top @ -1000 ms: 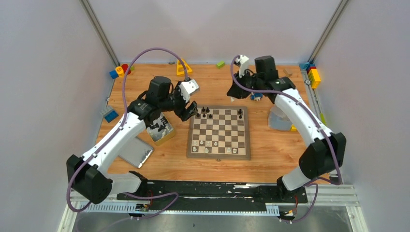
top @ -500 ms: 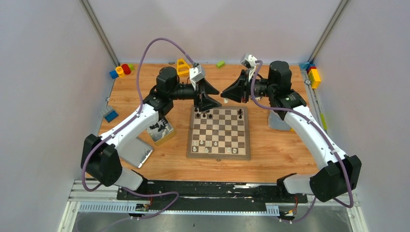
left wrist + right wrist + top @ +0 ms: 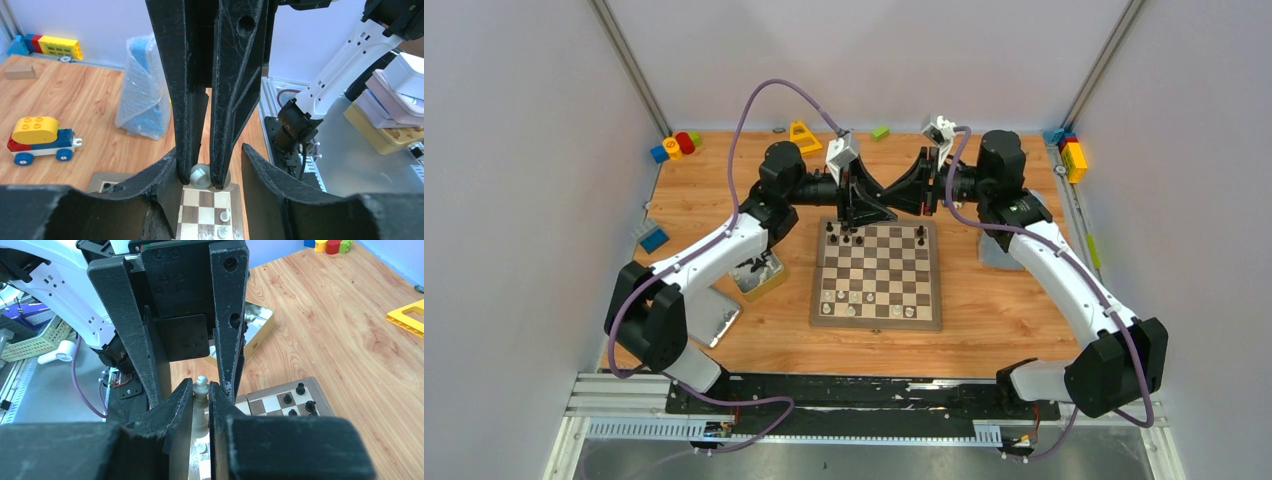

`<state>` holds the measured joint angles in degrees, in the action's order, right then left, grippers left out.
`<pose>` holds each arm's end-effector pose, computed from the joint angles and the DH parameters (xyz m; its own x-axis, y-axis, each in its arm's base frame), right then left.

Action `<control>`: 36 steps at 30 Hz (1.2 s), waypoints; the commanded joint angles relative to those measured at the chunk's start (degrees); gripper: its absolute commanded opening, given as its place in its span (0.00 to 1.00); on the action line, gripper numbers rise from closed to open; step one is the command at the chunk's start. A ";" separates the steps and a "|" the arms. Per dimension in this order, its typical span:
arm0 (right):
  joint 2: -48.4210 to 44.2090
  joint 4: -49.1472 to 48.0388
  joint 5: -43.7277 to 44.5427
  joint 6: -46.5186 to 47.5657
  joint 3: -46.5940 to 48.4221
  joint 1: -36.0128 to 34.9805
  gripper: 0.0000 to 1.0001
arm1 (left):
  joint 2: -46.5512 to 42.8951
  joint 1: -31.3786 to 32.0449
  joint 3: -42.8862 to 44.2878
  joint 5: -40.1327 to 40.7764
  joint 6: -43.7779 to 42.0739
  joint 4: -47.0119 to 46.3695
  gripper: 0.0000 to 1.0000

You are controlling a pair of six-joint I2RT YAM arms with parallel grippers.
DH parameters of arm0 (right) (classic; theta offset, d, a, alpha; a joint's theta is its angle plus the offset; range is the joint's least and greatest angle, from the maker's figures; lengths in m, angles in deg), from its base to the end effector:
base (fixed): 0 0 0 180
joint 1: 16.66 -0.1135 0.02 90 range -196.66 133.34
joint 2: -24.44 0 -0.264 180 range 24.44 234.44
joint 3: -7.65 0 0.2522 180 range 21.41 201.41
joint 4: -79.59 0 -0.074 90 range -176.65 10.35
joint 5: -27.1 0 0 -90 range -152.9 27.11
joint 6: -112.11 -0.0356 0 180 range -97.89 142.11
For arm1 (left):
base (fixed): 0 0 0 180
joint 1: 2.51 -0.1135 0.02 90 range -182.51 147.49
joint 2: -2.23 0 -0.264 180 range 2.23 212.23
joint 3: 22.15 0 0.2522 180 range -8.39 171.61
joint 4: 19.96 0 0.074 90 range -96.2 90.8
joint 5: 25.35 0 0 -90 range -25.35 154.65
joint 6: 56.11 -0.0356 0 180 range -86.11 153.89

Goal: Set up the chess pieces on the board
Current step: Pick up the chess piece from the chessboard.

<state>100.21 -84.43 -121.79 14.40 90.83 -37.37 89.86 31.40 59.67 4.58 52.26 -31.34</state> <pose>0.2666 0.1334 0.3882 -0.2689 -0.0276 -0.9628 -0.9471 0.1893 0.2591 0.2744 -0.2216 0.3607 -0.2369 -0.0302 -0.9711 0.9689 -0.0808 -0.2338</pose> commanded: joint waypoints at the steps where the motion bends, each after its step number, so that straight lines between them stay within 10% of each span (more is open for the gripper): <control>1: -1.69 -4.40 -1.42 -1.34 -0.61 0.18 0.00 | 0.55 -0.07 1.09 -1.95 3.20 -5.36 0.50; 15: -3.07 -5.13 -1.84 -3.49 0.62 1.97 0.00 | 0.78 0.04 -0.29 -2.50 4.44 -6.67 0.60; 36: -4.14 -8.51 -2.34 -5.65 -2.42 4.07 0.01 | 3.55 0.18 2.84 -3.56 6.36 -5.88 0.29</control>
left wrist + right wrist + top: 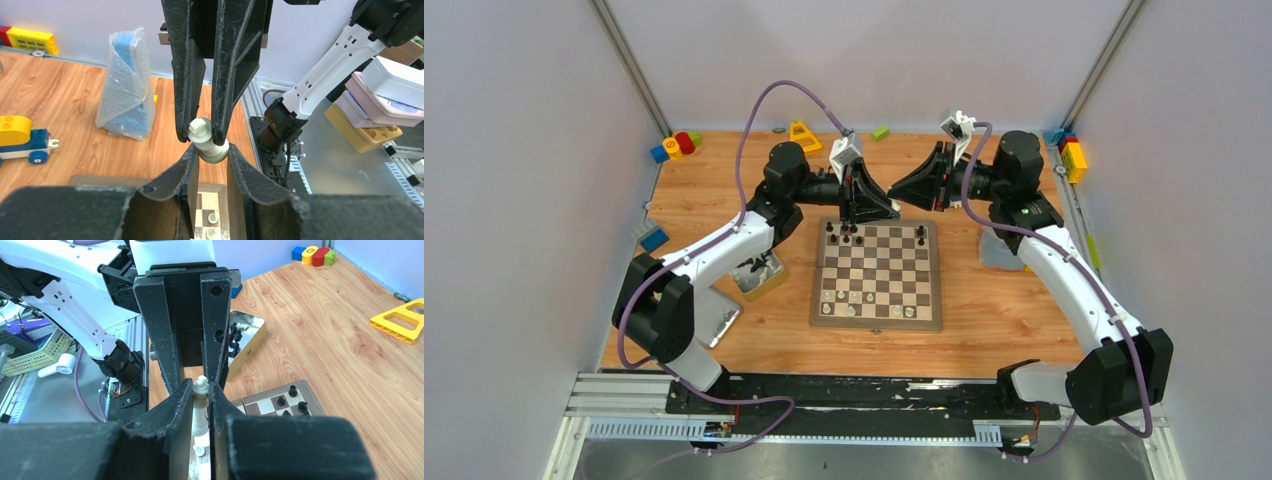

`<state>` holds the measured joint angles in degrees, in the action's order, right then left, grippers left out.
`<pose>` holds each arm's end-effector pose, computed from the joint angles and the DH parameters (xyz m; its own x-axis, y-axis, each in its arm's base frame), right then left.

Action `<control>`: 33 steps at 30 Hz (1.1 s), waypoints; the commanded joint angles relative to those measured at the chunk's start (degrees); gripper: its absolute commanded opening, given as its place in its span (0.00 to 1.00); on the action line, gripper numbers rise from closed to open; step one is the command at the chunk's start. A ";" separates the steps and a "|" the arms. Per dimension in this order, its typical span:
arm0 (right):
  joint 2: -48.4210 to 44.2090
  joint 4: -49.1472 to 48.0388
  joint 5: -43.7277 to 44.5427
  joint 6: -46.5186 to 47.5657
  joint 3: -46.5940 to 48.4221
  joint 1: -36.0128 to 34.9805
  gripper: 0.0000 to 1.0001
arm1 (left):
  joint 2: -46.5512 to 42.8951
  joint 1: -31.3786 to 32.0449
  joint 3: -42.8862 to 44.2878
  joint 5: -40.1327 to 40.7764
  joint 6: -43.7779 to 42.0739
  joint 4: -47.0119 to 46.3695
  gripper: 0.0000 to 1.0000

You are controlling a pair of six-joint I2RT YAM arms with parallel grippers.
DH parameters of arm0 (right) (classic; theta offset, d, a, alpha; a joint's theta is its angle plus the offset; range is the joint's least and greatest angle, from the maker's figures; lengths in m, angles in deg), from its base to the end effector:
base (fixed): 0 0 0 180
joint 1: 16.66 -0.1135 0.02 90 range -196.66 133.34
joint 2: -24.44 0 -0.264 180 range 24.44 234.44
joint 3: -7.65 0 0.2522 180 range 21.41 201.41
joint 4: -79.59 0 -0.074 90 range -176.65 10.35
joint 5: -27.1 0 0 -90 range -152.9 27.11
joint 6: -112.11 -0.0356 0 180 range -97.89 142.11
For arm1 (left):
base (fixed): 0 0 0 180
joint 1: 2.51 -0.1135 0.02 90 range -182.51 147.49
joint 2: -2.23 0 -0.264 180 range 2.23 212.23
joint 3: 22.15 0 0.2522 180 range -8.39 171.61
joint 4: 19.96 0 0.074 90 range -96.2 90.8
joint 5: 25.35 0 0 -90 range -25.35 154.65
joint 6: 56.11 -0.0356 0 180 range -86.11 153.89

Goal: Set up the chess pieces on the board
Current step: Pick up the chess piece from the chessboard.

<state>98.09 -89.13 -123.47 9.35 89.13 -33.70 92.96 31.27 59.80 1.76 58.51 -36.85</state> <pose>0.2652 0.1137 0.3957 -0.2715 0.0303 -0.9620 -0.9384 0.2136 0.2716 0.2832 -0.2276 0.3517 -0.3041 -0.0250 -0.9523 0.9451 -0.1338 -0.2983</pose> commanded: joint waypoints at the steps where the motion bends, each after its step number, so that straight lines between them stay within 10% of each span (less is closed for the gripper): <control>1: -2.02 -3.93 -0.53 -0.61 -0.82 0.41 0.01 | 0.47 0.32 2.87 -0.74 0.18 -0.30 0.30; 14: -3.91 -3.02 1.05 3.18 -3.57 0.65 0.12 | -0.06 0.32 4.53 -1.16 -3.46 5.22 0.07; 33: -4.02 8.24 6.55 11.86 -1.22 0.32 0.62 | -1.96 2.42 12.48 10.63 -36.16 46.31 0.00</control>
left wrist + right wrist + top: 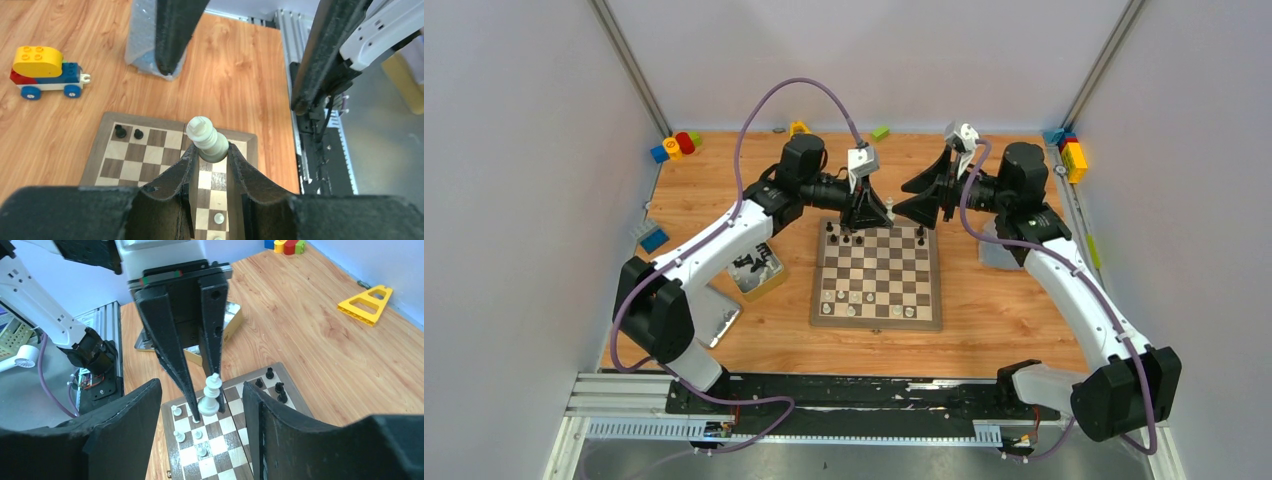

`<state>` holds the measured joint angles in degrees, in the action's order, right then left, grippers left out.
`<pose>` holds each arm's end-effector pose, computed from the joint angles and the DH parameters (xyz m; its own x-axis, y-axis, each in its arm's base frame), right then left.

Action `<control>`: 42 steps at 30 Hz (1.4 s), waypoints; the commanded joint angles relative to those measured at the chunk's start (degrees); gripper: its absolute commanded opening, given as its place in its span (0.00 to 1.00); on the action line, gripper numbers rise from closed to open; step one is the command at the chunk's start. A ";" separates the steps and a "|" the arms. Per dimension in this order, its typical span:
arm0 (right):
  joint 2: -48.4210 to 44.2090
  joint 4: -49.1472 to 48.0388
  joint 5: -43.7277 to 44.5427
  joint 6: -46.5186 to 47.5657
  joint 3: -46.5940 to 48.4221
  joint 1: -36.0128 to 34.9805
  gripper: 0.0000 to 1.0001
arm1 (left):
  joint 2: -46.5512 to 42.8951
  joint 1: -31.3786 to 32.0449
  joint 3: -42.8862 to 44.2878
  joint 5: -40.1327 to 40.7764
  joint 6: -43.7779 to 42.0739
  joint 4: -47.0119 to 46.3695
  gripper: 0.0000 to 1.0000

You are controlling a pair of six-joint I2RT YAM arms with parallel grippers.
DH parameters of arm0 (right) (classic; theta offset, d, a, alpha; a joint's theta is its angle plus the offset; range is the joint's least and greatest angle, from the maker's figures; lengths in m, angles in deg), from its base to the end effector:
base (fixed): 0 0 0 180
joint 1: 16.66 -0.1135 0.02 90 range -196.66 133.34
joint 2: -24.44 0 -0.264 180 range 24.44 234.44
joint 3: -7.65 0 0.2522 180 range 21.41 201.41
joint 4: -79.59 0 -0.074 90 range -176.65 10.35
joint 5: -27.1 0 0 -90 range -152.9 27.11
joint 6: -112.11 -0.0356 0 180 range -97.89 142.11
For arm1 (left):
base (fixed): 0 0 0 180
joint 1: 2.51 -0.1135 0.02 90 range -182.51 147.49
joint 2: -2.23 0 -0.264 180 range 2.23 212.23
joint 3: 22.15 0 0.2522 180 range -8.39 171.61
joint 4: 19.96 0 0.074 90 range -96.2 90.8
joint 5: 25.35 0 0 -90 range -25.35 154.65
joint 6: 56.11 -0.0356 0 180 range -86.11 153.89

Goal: Set up the chess pieces on the board
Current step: Pick up the chess piece from the chessboard.

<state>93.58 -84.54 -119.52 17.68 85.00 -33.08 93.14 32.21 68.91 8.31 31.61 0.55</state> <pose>0.2490 0.1044 0.3837 -0.2008 -0.0149 -0.9795 -0.9366 0.2958 0.1875 0.2825 -0.2318 0.3455 -0.2477 0.1984 -0.9483 0.9677 0.0032 -0.2521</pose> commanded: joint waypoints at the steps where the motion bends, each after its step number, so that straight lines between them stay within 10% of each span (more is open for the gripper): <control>1: 0.87 4.70 3.29 4.03 3.46 -0.54 0.62 | -1.97 1.71 4.11 4.72 -10.88 10.86 0.00; 22: 5.02 13.51 10.26 11.46 5.49 -4.69 0.51 | -1.18 5.00 5.94 11.47 -17.04 16.27 0.00; 42: 5.53 16.53 10.05 12.68 6.12 -5.73 0.05 | 0.07 5.24 6.73 13.24 -17.03 16.42 0.00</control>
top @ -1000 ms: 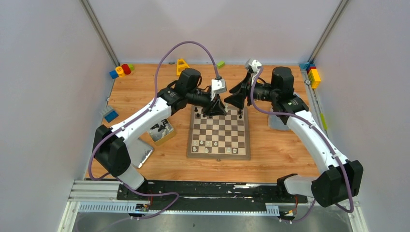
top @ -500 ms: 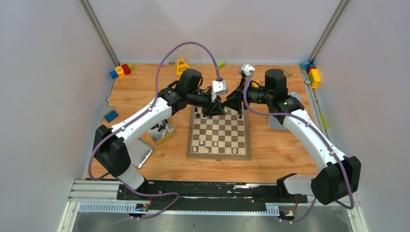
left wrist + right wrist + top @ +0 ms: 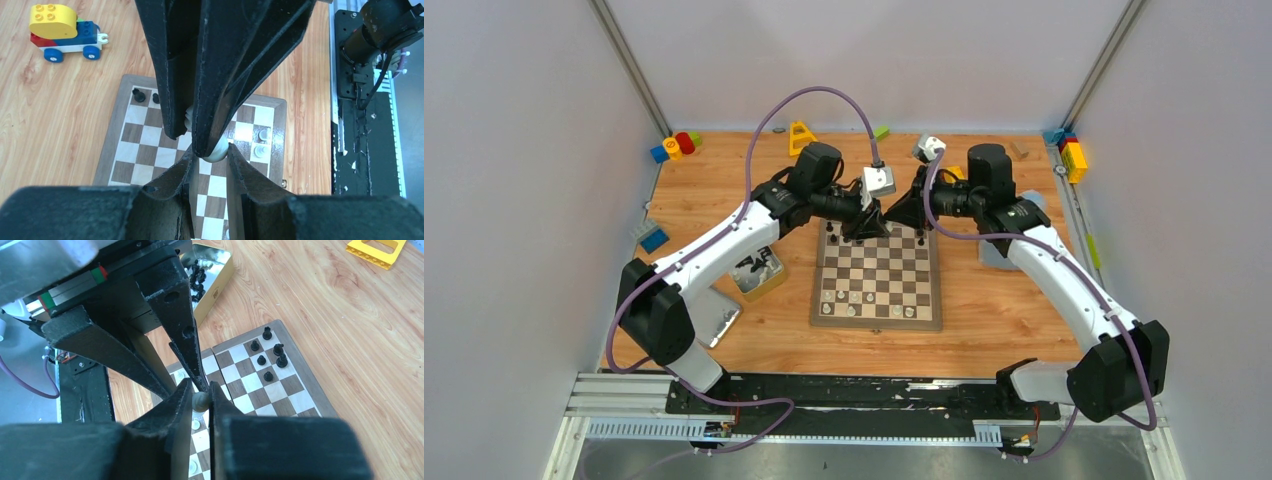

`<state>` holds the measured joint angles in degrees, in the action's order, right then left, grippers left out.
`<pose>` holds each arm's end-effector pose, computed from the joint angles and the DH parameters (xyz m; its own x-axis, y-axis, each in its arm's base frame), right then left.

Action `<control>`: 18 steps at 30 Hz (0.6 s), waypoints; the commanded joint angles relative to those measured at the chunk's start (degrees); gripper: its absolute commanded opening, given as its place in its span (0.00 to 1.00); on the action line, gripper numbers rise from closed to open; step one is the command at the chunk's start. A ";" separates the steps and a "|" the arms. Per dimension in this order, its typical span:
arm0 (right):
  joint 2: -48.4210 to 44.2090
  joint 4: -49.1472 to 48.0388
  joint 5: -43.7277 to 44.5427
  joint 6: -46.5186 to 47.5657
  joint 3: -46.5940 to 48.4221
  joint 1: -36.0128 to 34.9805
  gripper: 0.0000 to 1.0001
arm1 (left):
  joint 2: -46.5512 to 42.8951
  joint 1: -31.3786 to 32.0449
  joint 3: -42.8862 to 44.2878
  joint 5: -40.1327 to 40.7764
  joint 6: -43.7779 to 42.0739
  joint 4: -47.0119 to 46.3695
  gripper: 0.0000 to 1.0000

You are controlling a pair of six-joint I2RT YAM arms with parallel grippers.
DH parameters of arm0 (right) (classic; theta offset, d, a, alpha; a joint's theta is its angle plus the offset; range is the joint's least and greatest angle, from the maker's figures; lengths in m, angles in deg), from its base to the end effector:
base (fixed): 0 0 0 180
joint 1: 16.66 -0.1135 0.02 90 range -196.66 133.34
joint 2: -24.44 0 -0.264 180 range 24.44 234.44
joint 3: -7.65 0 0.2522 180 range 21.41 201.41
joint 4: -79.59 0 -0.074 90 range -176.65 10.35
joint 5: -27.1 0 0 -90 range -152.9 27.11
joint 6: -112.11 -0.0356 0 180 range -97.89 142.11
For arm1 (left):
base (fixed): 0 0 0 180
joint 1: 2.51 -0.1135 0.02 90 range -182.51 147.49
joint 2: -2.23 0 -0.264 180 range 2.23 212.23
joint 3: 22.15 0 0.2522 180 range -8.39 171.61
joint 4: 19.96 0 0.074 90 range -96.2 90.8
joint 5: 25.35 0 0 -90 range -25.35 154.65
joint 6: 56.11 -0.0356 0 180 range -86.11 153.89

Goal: Set up the chess pieces on the board
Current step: Pick up the chess piece from the chessboard, then place the chess piece on the chessboard.

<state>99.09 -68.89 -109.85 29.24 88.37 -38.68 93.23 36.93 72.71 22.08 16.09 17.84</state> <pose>0.2588 0.1327 0.3525 -0.2876 -0.2077 -0.9350 -0.9104 0.3625 0.1995 0.2622 -0.2469 0.3385 -0.1350 0.4026 -0.9054 0.9899 0.0936 -0.1060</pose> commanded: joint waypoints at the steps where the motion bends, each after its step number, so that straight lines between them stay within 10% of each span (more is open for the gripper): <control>1: -0.15 1.11 0.83 1.24 2.82 -0.17 0.01 | 0.14 0.49 2.99 -0.34 -1.46 -0.80 0.03; 9: -3.48 3.54 7.33 6.24 1.67 0.04 0.00 | -2.28 0.35 1.52 5.40 -5.06 3.19 0.61; 18: -6.16 5.05 -0.37 13.39 -8.24 -1.17 0.00 | -15.92 -5.26 -9.06 15.43 -10.17 8.39 0.90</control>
<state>93.80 -64.78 -105.75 37.24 83.91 -38.70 84.86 35.05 66.09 32.55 9.09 24.09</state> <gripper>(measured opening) 0.148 0.875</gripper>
